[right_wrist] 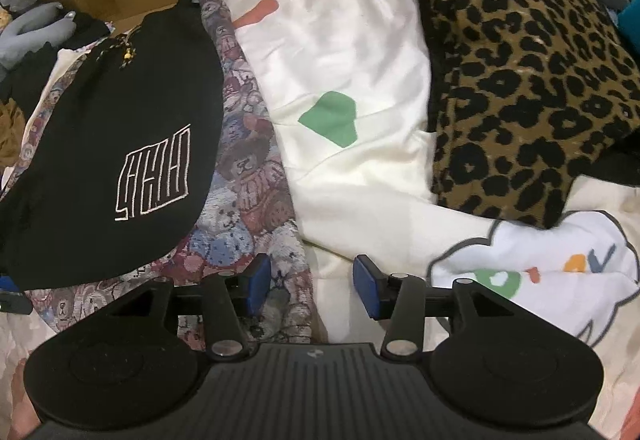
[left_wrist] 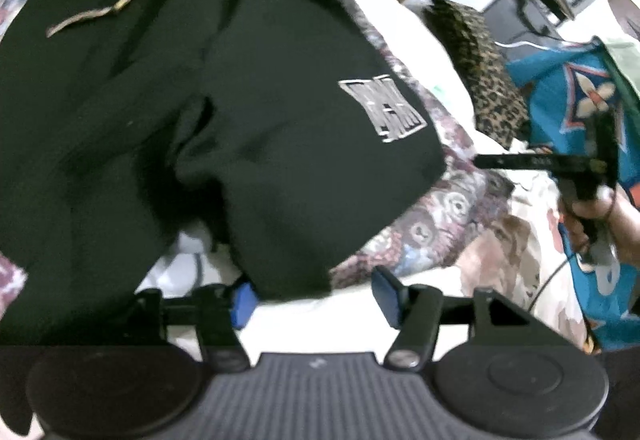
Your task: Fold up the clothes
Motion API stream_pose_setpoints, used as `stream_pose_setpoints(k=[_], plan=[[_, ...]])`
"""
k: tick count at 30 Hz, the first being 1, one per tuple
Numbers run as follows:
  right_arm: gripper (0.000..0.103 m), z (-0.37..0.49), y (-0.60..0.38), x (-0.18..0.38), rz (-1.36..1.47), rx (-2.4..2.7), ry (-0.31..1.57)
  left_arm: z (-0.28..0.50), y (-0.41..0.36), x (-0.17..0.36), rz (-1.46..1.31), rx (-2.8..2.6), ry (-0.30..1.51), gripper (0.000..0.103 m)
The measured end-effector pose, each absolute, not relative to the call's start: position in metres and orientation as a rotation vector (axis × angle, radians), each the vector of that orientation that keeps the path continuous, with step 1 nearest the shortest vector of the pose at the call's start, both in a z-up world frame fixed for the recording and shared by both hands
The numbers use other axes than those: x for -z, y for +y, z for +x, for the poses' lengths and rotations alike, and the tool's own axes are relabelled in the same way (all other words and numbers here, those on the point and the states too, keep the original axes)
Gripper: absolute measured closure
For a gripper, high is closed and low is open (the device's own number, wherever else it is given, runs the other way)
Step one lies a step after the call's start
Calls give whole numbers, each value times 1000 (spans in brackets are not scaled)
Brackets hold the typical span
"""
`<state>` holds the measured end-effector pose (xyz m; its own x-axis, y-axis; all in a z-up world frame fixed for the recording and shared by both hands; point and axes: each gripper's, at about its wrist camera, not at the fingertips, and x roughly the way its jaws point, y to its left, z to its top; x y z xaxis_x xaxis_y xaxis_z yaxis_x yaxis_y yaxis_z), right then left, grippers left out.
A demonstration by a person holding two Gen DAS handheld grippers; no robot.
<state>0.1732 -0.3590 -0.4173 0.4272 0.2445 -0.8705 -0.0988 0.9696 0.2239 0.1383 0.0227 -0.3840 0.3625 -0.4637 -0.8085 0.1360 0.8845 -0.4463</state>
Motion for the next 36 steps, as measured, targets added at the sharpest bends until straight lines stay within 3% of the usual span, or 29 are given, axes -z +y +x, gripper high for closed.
stream_pose_setpoints(k=[5, 7, 9, 10, 12, 14, 15, 28, 33, 36], plan=[[50, 174, -352, 424, 159, -230, 1116, 140, 24, 381, -337, 398, 1105, 41], [50, 172, -354, 424, 186, -230, 1123, 143, 24, 382, -347, 400, 1095, 46], [50, 170, -356, 423, 216, -241, 1132, 145, 22, 383, -344, 412, 1118, 83], [55, 168, -356, 423, 227, -251, 1136, 145, 23, 383, -351, 420, 1129, 91], [64, 165, -356, 420, 241, -273, 1144, 146, 25, 383, -367, 437, 1150, 93], [92, 162, -356, 415, 245, -289, 1149, 142, 30, 377, -396, 462, 1142, 94], [98, 160, -356, 412, 245, -291, 1150, 141, 32, 373, -409, 477, 1145, 95], [102, 158, -369, 350, 188, -219, 1092, 138, 48, 346, -590, 611, 1093, 93], [101, 164, -369, 362, 183, -169, 1113, 135, 42, 351, -512, 617, 1101, 62], [99, 164, -372, 371, 193, -148, 1125, 133, 34, 352, -446, 627, 1107, 54]])
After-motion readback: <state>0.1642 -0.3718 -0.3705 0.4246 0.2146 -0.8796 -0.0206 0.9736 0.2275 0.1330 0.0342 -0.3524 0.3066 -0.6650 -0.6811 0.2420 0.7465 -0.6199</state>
